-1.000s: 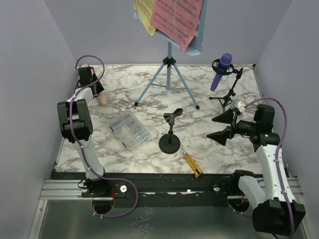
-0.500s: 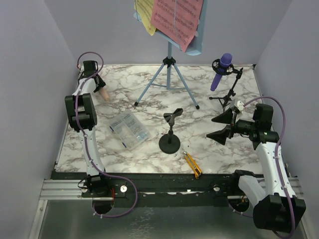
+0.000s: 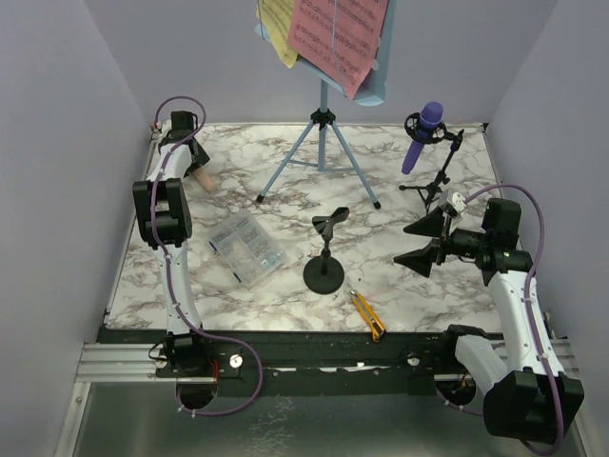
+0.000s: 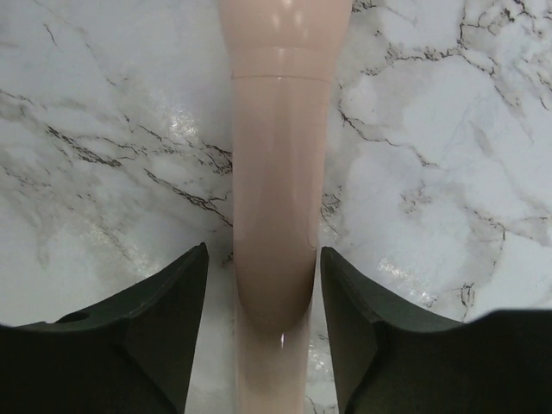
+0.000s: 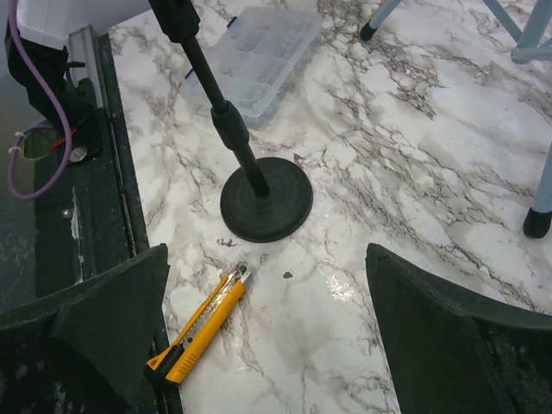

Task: Pack up the instrument practice props
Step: Place the microphone at the center of the board.

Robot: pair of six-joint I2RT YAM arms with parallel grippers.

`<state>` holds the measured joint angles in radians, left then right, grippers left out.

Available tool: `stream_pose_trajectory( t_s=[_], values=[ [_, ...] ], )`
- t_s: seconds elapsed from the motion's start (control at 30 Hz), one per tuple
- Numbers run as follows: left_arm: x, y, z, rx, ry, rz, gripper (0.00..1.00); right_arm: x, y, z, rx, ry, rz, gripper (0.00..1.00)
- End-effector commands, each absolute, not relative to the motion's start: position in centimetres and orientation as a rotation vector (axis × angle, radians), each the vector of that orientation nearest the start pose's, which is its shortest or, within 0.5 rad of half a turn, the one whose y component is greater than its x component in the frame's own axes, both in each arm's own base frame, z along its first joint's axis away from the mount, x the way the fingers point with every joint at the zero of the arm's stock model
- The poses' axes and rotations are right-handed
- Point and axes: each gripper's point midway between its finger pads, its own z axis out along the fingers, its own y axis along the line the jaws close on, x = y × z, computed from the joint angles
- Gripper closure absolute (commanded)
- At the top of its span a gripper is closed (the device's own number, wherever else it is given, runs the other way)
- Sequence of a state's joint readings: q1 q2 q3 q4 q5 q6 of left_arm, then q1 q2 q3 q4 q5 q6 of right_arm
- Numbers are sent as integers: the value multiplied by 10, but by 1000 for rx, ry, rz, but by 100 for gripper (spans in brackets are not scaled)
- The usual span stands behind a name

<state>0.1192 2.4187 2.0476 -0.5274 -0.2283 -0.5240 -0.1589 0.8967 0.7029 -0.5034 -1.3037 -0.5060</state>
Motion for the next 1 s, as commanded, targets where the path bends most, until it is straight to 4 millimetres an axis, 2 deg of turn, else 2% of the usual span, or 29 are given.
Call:
stream_pose_trajectory(
  t_s=[0.0, 0.17, 0.47, 0.63, 0.8, 0.83, 0.97],
  values=[
    [585, 93, 38, -899, 2291, 120, 41, 212, 132, 213, -918, 1607, 1001, 0],
    [587, 89, 51, -900, 2273, 81, 32, 212, 132, 213, -919, 1607, 995, 0],
    [586, 79, 93, -855, 2232, -1, 20, 211, 132, 214, -925, 1600, 981, 0],
    [577, 76, 121, -811, 2208, -25, 16, 210, 132, 215, -928, 1595, 975, 0],
    [563, 60, 142, -736, 2182, -170, 15, 210, 132, 215, -927, 1594, 974, 0],
    [560, 59, 152, -728, 2156, -194, 15, 210, 132, 216, -929, 1591, 973, 0],
    [542, 48, 171, -714, 2121, -289, 15, 209, 132, 216, -931, 1587, 973, 0]
  ],
)
